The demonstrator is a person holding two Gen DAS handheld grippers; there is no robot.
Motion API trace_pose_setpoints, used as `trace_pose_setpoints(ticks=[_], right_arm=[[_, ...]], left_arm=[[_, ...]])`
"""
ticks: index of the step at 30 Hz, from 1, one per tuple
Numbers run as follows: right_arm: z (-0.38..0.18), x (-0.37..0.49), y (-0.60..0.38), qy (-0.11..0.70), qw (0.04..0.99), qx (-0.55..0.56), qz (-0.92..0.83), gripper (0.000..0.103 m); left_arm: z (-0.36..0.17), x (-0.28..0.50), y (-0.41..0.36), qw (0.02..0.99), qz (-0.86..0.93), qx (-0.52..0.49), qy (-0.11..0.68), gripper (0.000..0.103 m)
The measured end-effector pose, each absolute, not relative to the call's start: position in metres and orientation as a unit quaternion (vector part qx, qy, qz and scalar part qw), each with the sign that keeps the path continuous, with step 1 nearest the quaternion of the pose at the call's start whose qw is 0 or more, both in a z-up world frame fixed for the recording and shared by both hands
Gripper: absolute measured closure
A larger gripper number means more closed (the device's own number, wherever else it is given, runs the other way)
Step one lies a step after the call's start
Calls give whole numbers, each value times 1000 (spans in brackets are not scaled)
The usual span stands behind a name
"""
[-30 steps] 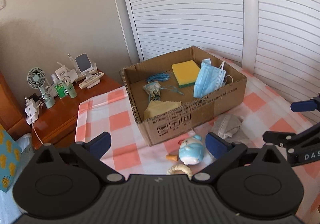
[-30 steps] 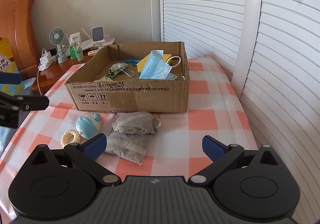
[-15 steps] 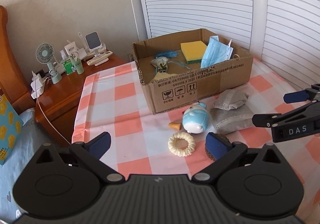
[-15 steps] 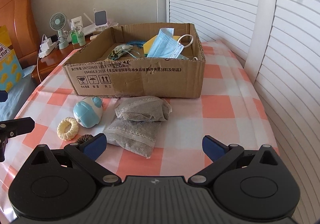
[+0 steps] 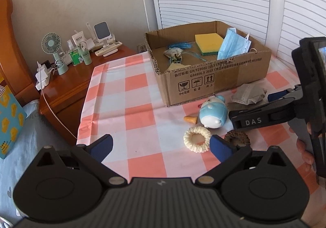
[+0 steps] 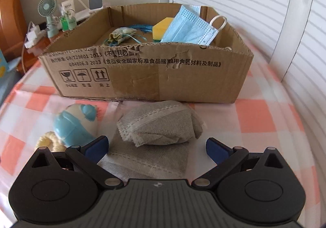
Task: Organize soft objects
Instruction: 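Grasp the cream hair tie with the left tool while the right tool approaches the grey pouches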
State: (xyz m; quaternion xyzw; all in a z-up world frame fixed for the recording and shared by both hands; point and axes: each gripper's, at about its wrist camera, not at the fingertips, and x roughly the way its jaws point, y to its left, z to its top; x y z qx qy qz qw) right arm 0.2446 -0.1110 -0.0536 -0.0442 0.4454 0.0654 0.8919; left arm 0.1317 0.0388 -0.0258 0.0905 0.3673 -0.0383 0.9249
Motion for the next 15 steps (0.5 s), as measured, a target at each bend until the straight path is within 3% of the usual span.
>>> trace_pose_setpoints(ticks=[15], right_arm=[[-49,209,-158,449,891,-53,46,0]], left_arm=[[-43,136,26,914,-65,102,386,2]])
